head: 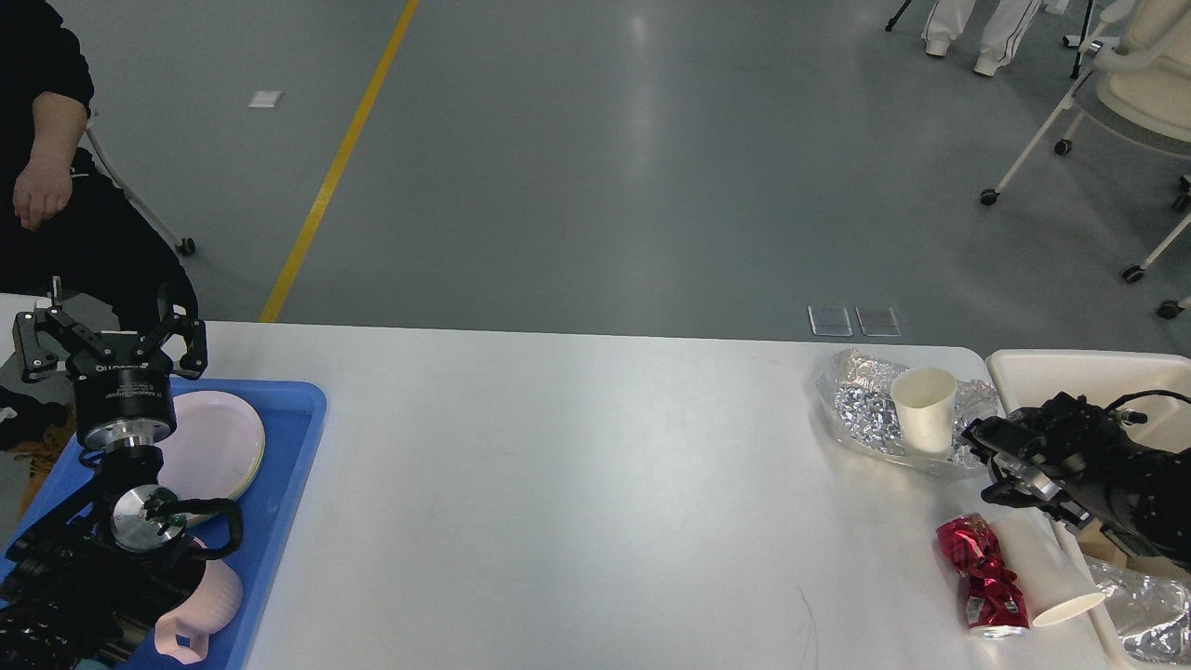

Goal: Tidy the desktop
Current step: 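Lower the right gripper and grasp the foil sheet holding the paper cup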

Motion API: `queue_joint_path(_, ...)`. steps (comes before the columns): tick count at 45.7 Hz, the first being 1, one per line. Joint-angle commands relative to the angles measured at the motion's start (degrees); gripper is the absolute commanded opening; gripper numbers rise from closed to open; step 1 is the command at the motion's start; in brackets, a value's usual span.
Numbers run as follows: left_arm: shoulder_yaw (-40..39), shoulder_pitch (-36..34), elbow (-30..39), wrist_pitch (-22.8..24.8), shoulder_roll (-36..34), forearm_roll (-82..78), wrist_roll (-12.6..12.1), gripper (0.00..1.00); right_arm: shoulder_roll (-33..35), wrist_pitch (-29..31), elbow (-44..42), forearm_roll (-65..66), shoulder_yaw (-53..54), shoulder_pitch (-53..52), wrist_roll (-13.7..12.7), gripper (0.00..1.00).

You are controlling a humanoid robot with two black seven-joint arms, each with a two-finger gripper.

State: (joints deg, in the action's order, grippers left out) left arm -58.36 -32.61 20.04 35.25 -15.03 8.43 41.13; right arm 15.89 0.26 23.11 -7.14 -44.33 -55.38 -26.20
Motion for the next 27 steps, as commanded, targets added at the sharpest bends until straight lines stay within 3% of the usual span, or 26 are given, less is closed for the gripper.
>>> queue_joint_path(1, 0.00, 0.00, 0.00, 0.00, 0.00, 0.09, 0.00, 0.96, -0.42, -0.88, 0.00, 0.02, -0.05, 0.10, 0.01, 1.00)
queue_joint_path(11, 0.00, 0.00, 0.00, 0.00, 0.00, 0.00, 0.00, 0.96, -0.94, -1.23, 0.00, 0.02, -0.05, 0.10, 0.01, 0.98)
queue_joint_path(23, 0.00, 0.00, 0.00, 0.00, 0.00, 0.00, 0.00, 0.96, -1.21, -2.54, 0.09, 0.02, -0.05, 0.19, 0.45, 0.89)
queue_joint_path(27, 0.00, 0.00, 0.00, 0.00, 0.00, 0.09, 0.00, 0.96, -1.30, -3.51, 0.09, 0.02, -0.05, 0.10, 0.45, 0.79)
